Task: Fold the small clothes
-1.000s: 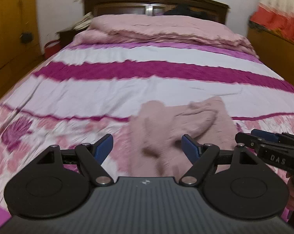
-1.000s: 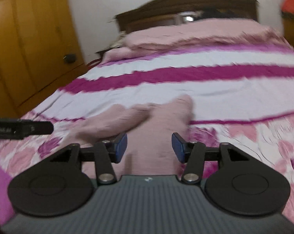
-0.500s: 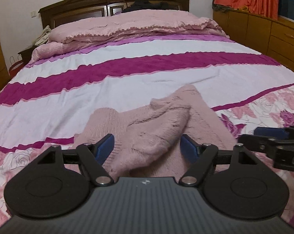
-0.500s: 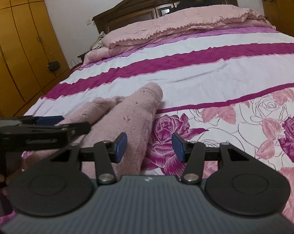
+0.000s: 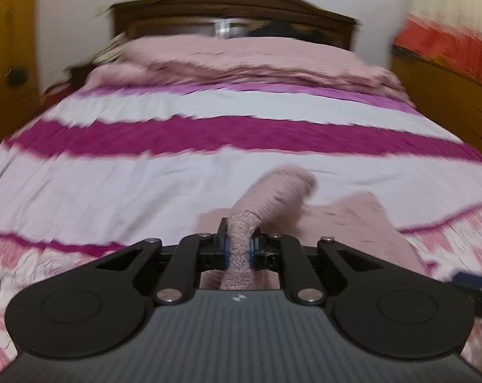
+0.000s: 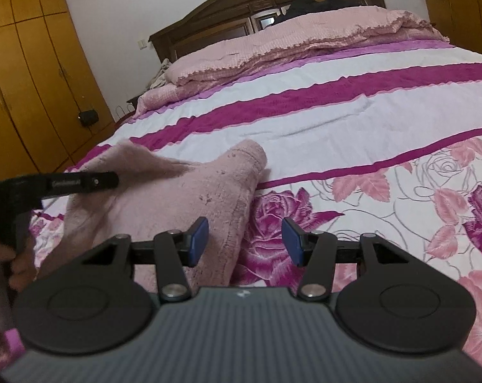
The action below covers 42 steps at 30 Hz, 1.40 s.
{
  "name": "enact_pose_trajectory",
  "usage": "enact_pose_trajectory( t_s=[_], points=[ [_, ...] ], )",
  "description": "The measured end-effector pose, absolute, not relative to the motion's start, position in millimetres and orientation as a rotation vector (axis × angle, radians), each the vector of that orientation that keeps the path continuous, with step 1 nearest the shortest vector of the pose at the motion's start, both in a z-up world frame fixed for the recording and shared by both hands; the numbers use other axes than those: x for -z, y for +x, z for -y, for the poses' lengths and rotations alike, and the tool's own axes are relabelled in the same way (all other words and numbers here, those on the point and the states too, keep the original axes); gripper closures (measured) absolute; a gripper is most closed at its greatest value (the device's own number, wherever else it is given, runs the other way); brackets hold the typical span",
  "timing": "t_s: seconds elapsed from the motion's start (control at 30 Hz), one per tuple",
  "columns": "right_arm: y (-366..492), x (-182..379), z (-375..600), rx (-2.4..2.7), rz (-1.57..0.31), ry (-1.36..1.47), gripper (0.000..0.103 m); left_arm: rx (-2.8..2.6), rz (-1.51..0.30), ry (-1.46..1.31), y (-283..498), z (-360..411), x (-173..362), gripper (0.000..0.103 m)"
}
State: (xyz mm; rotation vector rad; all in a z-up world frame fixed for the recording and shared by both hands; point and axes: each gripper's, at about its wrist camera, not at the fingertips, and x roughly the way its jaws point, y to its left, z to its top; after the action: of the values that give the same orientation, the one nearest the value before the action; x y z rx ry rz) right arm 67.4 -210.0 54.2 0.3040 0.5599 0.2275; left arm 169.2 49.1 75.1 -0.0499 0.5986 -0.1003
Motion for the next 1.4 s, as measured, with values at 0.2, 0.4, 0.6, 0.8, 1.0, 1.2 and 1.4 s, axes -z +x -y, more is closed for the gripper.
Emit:
enact_pose_trajectory(
  t_s=[0.2, 0.4, 0.6, 0.8, 1.0, 1.2, 1.4],
  points=[
    [68.1, -49.7, 199.8, -0.264, -0.569, 0.281, 0.050, 0.068, -0.724, -0.288, 196.3, -92.2, -43.0, 0.079],
    [68.8, -48.5, 200.9, -0.261, -0.574, 0.293, 0.050, 0.049, -0.687, -0.246, 193.2, -92.4, -52.7, 0.070],
    [67.6, -47.9, 197.9, -0.264, -0.572, 0.292, 0.050, -0.023, -0.689, -0.175, 197.6, -95.3, -38.6, 0.054],
    [63.9, -53.0, 197.4, -0.276, -0.565, 0.287, 0.050, -0.036, -0.708, -0.230, 190.8, -110.3, -41.8, 0.048],
    [55.8, -59.4, 196.5, -0.285, -0.563, 0.271, 0.050, -0.016, -0.707, -0.215, 154.9, -110.6, -66.1, 0.042],
    [46.1, -63.6, 195.0, -0.297, -0.577, 0.266, 0.050, 0.019, -0.729, -0.152, 109.4, -97.5, -77.5, 0.032],
    [42.1, -59.8, 188.5, -0.304, -0.599, 0.252, 0.050, -0.005, -0.749, -0.051, 88.0, -86.3, -63.5, 0.030]
  ],
)
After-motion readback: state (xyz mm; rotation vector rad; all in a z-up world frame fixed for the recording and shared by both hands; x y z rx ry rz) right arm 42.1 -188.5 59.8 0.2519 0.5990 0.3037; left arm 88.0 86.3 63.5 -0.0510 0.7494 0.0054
